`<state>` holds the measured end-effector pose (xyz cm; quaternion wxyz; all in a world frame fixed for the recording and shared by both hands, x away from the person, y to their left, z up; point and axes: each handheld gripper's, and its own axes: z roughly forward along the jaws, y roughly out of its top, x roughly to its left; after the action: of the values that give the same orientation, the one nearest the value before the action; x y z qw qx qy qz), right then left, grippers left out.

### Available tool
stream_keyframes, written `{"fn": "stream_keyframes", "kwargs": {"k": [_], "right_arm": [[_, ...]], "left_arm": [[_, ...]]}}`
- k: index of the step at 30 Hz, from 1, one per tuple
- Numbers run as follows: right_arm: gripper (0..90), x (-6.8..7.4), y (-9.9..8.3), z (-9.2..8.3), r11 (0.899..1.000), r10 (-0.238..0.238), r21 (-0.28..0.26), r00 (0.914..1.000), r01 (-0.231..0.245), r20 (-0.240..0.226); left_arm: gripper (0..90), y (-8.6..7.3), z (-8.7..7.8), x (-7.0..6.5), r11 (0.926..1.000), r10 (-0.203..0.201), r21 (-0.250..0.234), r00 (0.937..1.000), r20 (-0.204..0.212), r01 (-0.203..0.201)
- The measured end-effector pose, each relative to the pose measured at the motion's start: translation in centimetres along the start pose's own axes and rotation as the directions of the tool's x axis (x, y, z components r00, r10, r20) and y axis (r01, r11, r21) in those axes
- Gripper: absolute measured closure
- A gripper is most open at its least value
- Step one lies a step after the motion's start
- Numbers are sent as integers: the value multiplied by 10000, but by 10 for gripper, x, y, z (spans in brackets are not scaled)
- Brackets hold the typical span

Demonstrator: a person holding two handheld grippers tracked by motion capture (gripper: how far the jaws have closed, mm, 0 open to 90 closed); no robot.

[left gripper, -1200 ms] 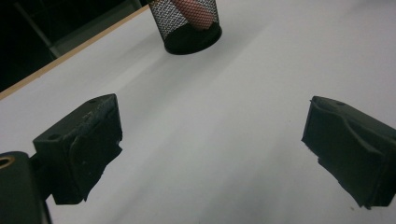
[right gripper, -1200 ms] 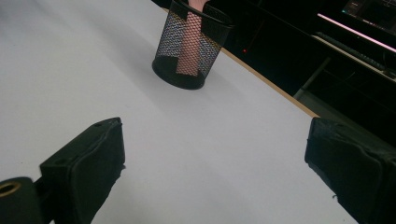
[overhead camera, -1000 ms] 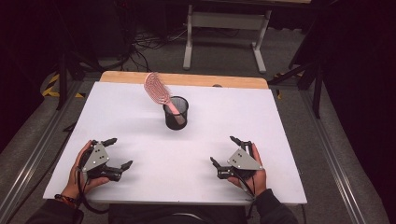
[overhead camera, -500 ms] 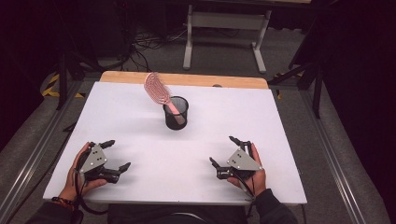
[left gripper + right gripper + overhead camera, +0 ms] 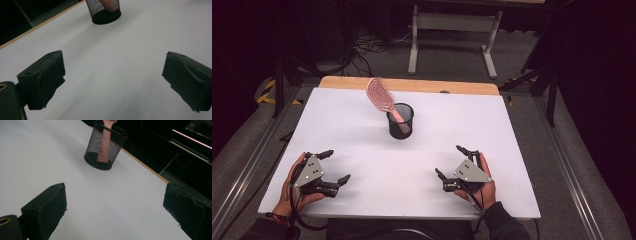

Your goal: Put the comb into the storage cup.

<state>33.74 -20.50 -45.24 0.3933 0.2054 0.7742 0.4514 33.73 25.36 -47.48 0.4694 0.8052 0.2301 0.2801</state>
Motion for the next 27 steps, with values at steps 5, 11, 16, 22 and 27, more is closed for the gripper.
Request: {"fn": "stream_keyframes", "kwargs": {"k": [5, 11, 16, 22, 27], "right_arm": [[60, 0, 0, 0, 10000, 6, -45, 10000, -6, -7], [60, 0, 1, 0, 10000, 14, -81, 10000, -14, 25], [59, 0, 0, -2, 10000, 32, -64, 10000, -32, 51], [59, -3, -1, -2, 9996, 236, -150, 9997, -234, 108], [59, -2, -2, -2, 9995, 309, -103, 9995, -308, 62]], "left_arm": [[54, 0, 0, -1, 10000, 7, 23, 10000, 0, -7], [54, 1, -1, 1, 10000, 15, -18, 10000, -37, -15], [53, 3, -1, 3, 9998, -109, -161, 9999, -45, 108], [54, 2, 2, 5, 9998, -132, -131, 9999, 19, 132], [54, 3, 1, 4, 9999, -100, -128, 9999, 28, 100]]}}
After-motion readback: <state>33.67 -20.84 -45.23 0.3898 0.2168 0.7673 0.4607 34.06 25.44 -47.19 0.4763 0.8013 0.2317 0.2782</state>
